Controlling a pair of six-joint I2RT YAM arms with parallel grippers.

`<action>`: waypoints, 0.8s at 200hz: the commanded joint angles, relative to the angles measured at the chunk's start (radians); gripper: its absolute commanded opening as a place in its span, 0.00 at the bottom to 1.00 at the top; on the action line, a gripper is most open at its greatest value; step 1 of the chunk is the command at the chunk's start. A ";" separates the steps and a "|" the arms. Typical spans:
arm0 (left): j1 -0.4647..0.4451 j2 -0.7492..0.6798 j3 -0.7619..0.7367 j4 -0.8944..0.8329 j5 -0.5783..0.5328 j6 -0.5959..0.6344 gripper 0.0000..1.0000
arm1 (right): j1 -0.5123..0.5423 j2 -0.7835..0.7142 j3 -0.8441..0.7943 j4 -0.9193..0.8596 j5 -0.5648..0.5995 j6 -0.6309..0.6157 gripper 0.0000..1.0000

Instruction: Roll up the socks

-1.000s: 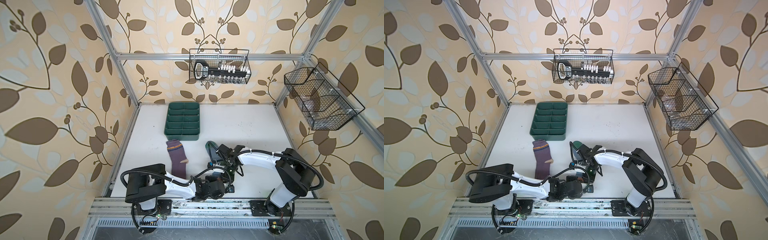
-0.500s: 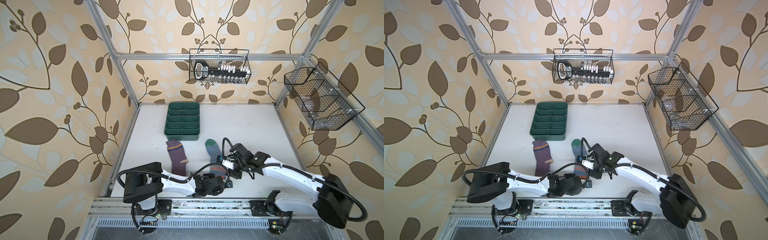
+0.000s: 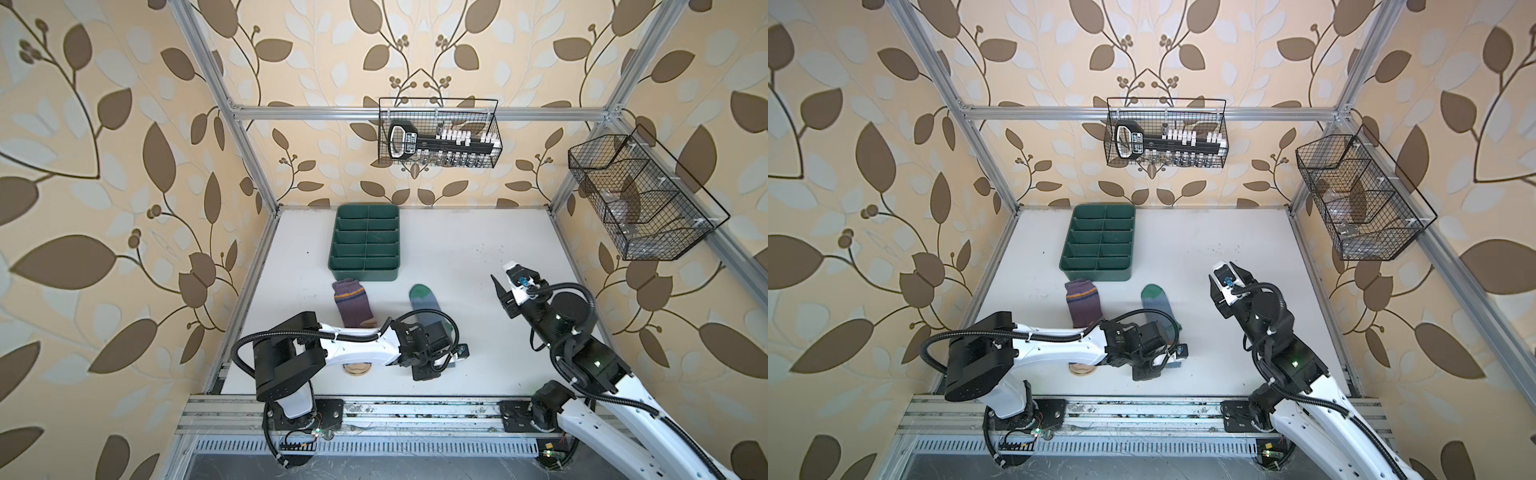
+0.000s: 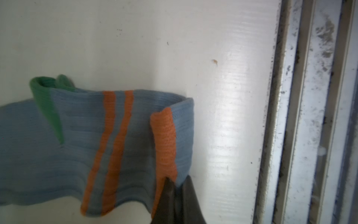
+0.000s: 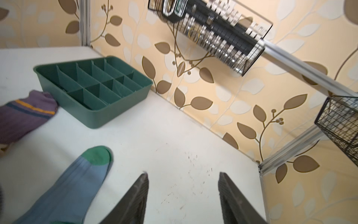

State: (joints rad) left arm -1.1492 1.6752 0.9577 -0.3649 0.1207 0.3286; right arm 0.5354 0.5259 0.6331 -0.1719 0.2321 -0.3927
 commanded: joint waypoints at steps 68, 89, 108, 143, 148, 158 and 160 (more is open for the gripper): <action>0.155 0.179 0.159 -0.180 0.350 -0.096 0.00 | 0.540 0.012 -0.016 -0.552 0.091 -0.262 0.52; 0.172 0.201 0.168 -0.178 0.368 -0.102 0.00 | 0.813 0.193 -0.061 -0.561 0.313 -0.203 0.53; 0.180 0.217 0.180 -0.183 0.374 -0.104 0.00 | 0.917 0.343 -0.076 -0.484 0.372 -0.161 0.53; 0.184 0.229 0.184 -0.188 0.378 -0.105 0.00 | 0.910 0.537 -0.117 -0.261 0.341 -0.175 0.55; 0.184 0.227 0.184 -0.187 0.378 -0.106 0.00 | 0.902 0.557 -0.126 -0.225 0.340 -0.184 0.56; 0.184 0.227 0.183 -0.188 0.378 -0.105 0.00 | 0.879 0.593 -0.140 -0.163 0.337 -0.196 0.56; 0.185 0.227 0.182 -0.188 0.378 -0.105 0.00 | 0.871 0.600 -0.142 -0.150 0.336 -0.197 0.56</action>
State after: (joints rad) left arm -0.9730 1.8687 1.1366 -0.5228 0.5171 0.2272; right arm 1.4399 1.0668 0.5220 -0.5037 0.5320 -0.5728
